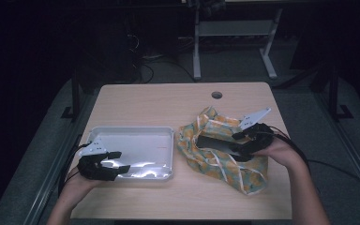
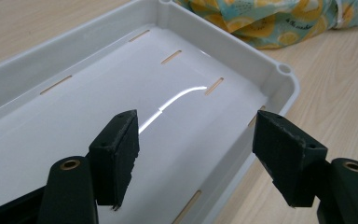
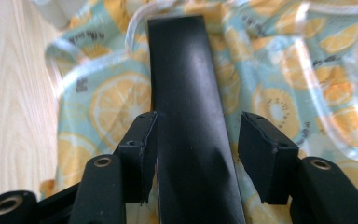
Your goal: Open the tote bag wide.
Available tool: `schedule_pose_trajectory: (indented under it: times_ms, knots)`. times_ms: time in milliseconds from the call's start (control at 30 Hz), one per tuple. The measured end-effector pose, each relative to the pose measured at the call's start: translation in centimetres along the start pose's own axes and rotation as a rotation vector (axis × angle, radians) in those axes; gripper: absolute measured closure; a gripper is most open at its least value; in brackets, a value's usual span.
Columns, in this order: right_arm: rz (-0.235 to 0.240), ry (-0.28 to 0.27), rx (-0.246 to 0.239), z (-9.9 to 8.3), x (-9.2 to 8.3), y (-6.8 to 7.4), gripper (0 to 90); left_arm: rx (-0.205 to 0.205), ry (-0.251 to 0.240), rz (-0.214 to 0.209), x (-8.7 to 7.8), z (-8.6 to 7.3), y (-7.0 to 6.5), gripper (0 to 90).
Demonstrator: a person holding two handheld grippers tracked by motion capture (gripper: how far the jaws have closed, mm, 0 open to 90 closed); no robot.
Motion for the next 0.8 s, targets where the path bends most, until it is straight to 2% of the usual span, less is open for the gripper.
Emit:
schedule_pose_trajectory:
  times_ms: [133, 333, 367, 500, 600, 667, 733, 800]
  knots:
    - [0.028, 0.027, -0.028, -0.4, 0.6, 0.0, 44.1, -0.008, 0.018, -0.002, -0.1, -0.8, -0.4, 31.5]
    - [0.047, 0.036, -0.029, -0.6, 0.9, 0.0, 44.1, -0.014, 0.0, 0.004, -0.3, -0.8, -0.6, 31.3]
    - [0.048, 0.046, -0.046, -0.8, 0.9, -0.2, 44.3, -0.016, -0.004, 0.007, -0.5, -0.9, -0.7, 31.0]
    - [0.059, 0.06, -0.057, -1.0, 0.9, -0.1, 44.5, -0.011, 0.003, 0.013, -0.9, -1.8, -1.2, 31.0]
    - [0.051, 0.061, -0.059, -1.0, 0.9, -0.2, 44.7, -0.006, -0.004, 0.019, -1.0, -1.8, -1.2, 31.1]
    - [0.049, 0.062, -0.062, -1.0, 1.0, -0.2, 43.4, 0.0, -0.027, 0.022, -1.0, -1.5, -1.2, 31.3]
    - [0.028, 0.067, -0.073, -1.0, 1.1, -0.3, 41.0, 0.011, -0.031, 0.017, -0.9, -1.4, -1.3, 31.5]
    - [0.029, 0.076, -0.075, -1.1, 1.4, -0.2, 40.4, 0.017, -0.03, 0.019, -0.9, -1.4, -1.3, 31.6]
Point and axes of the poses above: each handheld gripper's, and its own axes: x roughly forward along the jaws, z roughly out of its top, y roughly to its left, the point moved 8 cm from there along x, roughly forward along the jaws, and after that the axes turned 10 degrees about -y, right-handed, at the moved point
